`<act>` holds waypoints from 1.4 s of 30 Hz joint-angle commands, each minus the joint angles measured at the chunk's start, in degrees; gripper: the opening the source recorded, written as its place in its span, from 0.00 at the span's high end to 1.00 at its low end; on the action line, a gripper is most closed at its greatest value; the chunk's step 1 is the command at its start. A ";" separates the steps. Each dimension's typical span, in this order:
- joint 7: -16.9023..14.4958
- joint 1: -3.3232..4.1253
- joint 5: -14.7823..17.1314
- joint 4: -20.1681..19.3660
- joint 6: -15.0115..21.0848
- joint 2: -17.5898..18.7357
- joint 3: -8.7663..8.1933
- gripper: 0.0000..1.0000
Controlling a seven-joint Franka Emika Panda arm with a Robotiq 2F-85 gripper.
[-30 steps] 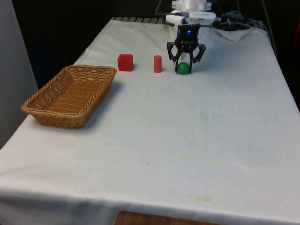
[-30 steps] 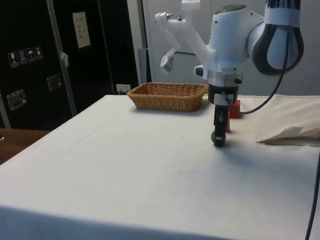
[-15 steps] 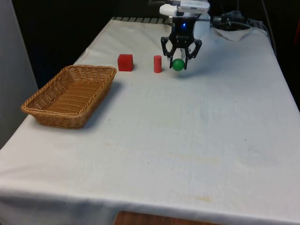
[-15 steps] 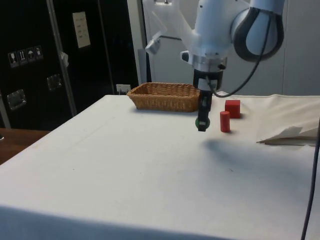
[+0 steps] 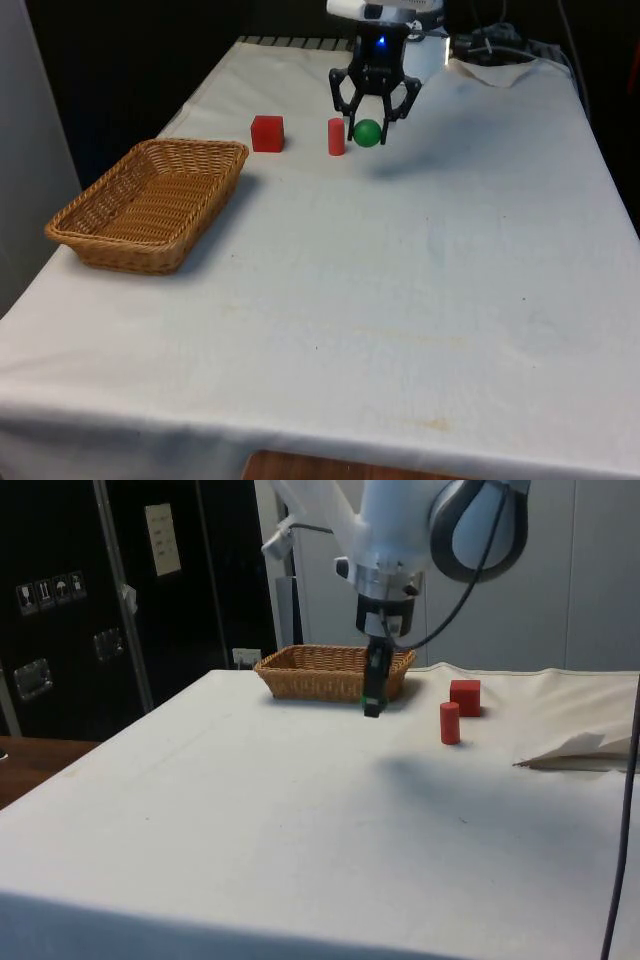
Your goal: Pick up the object to the left of the cylinder and place it into the basket.
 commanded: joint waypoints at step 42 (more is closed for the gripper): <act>-10.89 -2.35 11.06 15.53 -3.72 7.28 -2.18 1.00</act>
